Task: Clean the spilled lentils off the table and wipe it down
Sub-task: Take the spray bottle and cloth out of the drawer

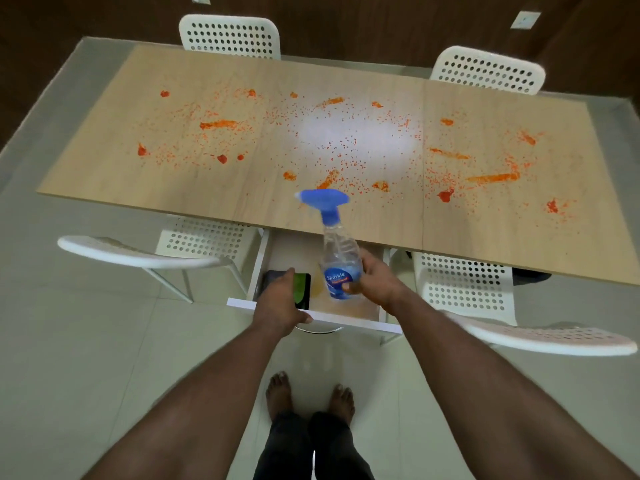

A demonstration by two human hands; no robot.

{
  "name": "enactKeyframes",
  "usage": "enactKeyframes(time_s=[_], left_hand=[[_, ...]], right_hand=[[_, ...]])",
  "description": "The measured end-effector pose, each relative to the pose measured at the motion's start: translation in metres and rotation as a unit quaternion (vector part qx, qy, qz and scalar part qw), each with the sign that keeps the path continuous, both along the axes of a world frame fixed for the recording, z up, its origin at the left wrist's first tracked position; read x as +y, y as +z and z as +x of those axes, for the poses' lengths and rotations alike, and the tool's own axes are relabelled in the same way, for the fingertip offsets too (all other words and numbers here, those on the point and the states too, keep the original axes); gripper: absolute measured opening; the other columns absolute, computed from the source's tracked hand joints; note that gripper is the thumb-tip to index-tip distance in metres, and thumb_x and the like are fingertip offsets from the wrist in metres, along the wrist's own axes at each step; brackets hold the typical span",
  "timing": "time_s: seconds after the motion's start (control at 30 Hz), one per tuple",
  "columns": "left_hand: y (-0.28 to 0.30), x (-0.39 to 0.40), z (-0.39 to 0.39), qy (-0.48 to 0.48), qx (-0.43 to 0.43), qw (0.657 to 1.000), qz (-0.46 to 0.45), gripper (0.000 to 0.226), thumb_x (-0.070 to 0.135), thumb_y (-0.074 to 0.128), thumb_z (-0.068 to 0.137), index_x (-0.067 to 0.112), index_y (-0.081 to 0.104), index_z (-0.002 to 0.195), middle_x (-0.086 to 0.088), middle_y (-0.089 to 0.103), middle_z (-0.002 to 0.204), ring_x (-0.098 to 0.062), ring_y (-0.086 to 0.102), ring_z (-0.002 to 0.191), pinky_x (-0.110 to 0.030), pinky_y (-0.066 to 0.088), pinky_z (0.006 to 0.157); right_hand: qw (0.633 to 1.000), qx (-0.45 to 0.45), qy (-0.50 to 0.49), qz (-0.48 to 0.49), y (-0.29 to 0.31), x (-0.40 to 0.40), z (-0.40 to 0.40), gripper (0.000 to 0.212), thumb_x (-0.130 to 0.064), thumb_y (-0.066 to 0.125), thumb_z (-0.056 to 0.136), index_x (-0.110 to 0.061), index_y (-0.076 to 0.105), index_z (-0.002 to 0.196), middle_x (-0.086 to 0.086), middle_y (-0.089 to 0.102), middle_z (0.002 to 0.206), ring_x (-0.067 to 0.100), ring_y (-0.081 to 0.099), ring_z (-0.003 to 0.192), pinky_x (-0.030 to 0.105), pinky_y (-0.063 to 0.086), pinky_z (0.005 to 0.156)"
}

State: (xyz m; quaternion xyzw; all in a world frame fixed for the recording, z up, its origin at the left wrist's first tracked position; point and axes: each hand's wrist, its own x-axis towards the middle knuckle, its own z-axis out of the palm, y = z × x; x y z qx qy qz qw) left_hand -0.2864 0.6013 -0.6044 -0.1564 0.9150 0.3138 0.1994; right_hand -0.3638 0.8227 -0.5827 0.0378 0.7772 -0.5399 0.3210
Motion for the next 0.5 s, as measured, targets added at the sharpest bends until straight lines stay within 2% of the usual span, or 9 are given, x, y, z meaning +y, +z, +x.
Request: enactKeyframes(time_s=[0.07,0.17,0.23,0.33,0.5], left_hand=[[-0.001,0.003,-0.002,-0.004,-0.002,1.000,-0.006,0.103,0.035,0.104,0.055,0.015,0.052,0.141,0.000,0.068,0.129,-0.024,0.064,0.119,-0.029,0.045,0.082],[-0.005,0.003,-0.005,-0.012,-0.001,1.000,-0.004,0.093,0.033,0.103,0.055,0.018,0.056,0.134,0.001,0.069,0.123,-0.022,0.065,0.113,-0.028,0.044,0.077],[-0.007,0.001,-0.007,-0.014,-0.008,1.000,-0.003,0.104,0.036,0.104,0.055,0.017,0.052,0.143,0.001,0.068,0.130,-0.024,0.063,0.120,-0.029,0.048,0.084],[-0.010,-0.002,-0.011,-0.018,-0.018,1.000,-0.004,0.113,0.037,0.104,0.053,0.019,0.047,0.149,0.000,0.066,0.135,-0.024,0.062,0.123,-0.032,0.052,0.092],[-0.009,-0.003,-0.019,-0.037,-0.032,0.999,-0.005,0.128,0.033,0.104,0.056,0.023,0.033,0.163,0.000,0.058,0.150,-0.025,0.056,0.135,-0.033,0.048,0.102]], right_hand=[[0.999,0.027,-0.032,-0.018,-0.001,-0.004,-0.002,0.066,0.006,0.081,0.077,-0.038,0.064,0.123,-0.003,0.074,0.120,0.016,0.070,0.114,0.039,0.059,0.098],[0.994,0.072,-0.079,-0.006,0.004,-0.008,-0.009,0.062,0.003,0.084,0.079,-0.034,0.060,0.123,-0.002,0.072,0.119,0.016,0.068,0.112,0.034,0.058,0.093],[0.987,0.115,-0.113,0.009,0.008,-0.008,-0.017,0.059,0.003,0.083,0.079,-0.027,0.058,0.123,0.000,0.071,0.117,0.017,0.067,0.109,0.029,0.057,0.087],[0.974,0.156,-0.160,0.027,0.008,-0.008,-0.036,0.059,0.003,0.081,0.077,-0.024,0.060,0.124,-0.001,0.071,0.115,0.019,0.068,0.108,0.039,0.060,0.091],[0.972,0.143,-0.188,0.013,0.007,-0.010,-0.061,0.062,0.003,0.087,0.075,-0.023,0.060,0.125,0.000,0.071,0.117,0.019,0.071,0.109,0.048,0.063,0.092]])
